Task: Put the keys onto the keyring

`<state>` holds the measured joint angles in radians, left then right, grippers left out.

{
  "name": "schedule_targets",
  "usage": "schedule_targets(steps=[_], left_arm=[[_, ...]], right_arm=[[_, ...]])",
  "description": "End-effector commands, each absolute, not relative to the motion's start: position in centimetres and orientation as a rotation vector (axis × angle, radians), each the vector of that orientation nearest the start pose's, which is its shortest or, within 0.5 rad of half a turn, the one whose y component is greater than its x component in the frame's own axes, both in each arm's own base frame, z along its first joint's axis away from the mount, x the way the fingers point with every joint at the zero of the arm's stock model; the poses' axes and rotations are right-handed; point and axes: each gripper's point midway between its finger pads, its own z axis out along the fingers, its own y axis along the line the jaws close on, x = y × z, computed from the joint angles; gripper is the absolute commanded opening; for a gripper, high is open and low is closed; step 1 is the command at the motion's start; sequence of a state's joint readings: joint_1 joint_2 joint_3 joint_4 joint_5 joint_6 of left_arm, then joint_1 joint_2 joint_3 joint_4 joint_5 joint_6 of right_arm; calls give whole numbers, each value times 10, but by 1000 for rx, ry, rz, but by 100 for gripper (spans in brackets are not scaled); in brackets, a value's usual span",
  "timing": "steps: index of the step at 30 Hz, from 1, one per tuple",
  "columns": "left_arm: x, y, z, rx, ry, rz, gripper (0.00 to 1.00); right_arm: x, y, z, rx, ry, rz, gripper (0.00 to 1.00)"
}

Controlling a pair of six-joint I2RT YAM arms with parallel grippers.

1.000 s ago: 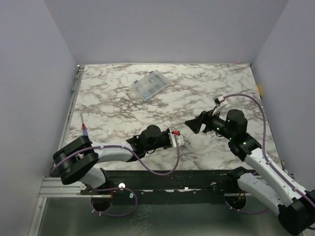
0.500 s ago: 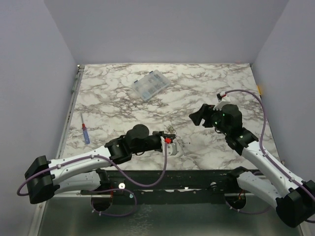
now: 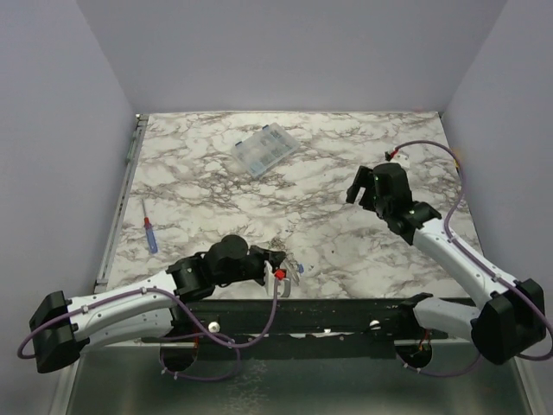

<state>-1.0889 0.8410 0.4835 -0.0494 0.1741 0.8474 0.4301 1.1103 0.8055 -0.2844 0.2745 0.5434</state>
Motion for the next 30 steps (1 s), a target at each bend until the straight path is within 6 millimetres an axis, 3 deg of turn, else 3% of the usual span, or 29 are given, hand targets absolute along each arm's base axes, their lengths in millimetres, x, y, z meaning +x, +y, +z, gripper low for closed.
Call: schedule_targets(steps=[1,11,21,30], left_arm=[[140,-278,171,1655,940,-340,0],[131,-288,178,1607,920,-432,0],[128,-288,181,1601,905,-452,0],[127,-288,180,1601,904,-454,0]], right_arm=[[330,71,145,444,2202,3,88],[363,21,106,540,2306,-120,86],[386,14,76,480,2399,-241,76],[391,16,51,448,2458,-267,69]])
